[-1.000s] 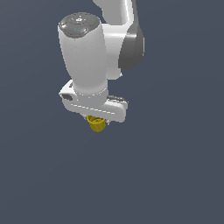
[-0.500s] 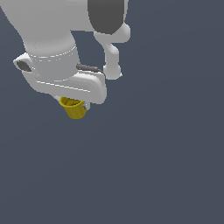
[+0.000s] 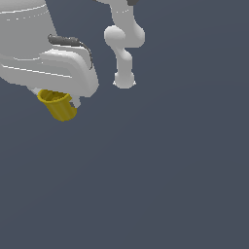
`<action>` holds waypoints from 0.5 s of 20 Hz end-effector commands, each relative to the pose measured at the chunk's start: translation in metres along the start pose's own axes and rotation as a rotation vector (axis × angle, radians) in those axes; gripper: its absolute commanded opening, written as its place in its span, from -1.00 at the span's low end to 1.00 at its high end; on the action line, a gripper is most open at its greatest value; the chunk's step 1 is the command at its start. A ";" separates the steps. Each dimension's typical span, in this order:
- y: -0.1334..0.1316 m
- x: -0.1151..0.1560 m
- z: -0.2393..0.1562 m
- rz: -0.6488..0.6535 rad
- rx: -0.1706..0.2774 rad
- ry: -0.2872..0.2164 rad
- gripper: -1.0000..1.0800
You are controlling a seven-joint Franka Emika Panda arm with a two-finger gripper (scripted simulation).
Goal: Pick up the object and move it to a goal position.
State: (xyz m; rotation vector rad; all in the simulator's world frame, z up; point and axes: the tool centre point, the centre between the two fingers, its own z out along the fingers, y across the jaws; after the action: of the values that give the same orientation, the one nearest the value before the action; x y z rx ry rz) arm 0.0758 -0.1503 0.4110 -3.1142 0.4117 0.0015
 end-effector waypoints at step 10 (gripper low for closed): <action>0.019 0.010 -0.033 -0.001 0.000 0.001 -1.00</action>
State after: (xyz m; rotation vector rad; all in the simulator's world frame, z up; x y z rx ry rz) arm 0.0798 -0.1698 0.4404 -3.1143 0.4116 0.0022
